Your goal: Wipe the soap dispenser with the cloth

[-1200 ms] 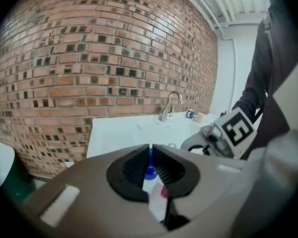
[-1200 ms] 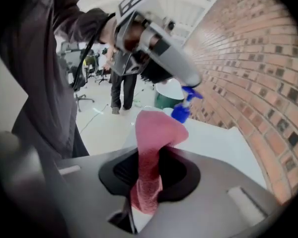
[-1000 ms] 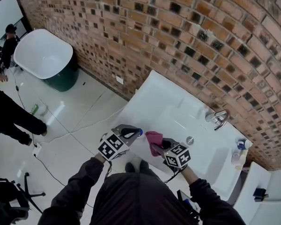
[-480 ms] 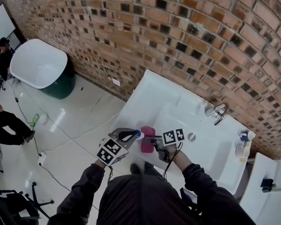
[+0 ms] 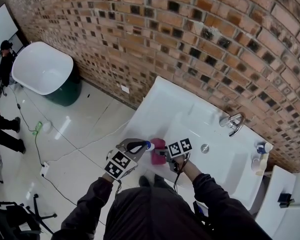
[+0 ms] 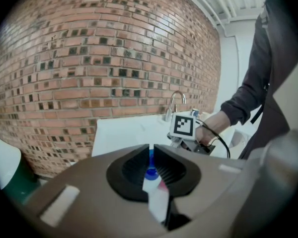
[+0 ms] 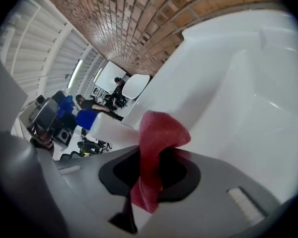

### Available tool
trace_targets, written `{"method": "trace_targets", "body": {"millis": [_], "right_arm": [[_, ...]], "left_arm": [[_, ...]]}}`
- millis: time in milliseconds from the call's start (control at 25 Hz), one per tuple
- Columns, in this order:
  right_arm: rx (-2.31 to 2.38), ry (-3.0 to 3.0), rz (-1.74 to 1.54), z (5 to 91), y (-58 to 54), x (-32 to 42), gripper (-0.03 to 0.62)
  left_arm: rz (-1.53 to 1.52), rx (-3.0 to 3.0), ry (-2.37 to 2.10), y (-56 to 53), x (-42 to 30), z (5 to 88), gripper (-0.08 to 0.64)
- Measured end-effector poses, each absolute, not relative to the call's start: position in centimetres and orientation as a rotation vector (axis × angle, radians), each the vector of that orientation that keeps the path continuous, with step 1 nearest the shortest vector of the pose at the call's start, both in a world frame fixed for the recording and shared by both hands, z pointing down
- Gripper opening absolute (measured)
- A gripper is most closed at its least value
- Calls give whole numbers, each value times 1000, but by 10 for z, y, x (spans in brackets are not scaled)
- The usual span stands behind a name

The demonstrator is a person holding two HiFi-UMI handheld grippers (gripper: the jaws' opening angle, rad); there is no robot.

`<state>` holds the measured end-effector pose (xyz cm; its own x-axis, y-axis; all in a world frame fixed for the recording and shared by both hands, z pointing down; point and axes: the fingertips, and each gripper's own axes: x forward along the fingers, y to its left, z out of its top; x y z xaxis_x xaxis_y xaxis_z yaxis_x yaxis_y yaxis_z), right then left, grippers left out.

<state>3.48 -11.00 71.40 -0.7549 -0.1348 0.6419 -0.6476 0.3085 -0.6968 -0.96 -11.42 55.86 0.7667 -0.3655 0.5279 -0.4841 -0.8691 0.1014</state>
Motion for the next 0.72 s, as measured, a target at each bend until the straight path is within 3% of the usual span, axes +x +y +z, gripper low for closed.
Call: {"method": "trace_targets", "body": {"millis": [160, 320, 400, 480, 560, 720], "right_arm": [[694, -2159, 1255, 693, -119, 48, 75], [660, -2223, 921, 671, -136, 53, 75], [607, -2230, 743, 664, -144, 47, 75], [546, -2217, 614, 660, -149, 39, 75], [485, -2202, 544, 659, -149, 31, 75], [415, -2171, 450, 656, -143, 18, 74]], "left_arm": [[584, 2664, -860, -110, -30, 541, 28], [552, 2348, -996, -86, -60, 591, 31], [534, 2190, -939, -73, -56, 623, 86], [525, 2109, -882, -69, -45, 640, 228], [600, 2130, -885, -71, -36, 651, 309], [748, 2209, -879, -75, -18, 652, 311]]}}
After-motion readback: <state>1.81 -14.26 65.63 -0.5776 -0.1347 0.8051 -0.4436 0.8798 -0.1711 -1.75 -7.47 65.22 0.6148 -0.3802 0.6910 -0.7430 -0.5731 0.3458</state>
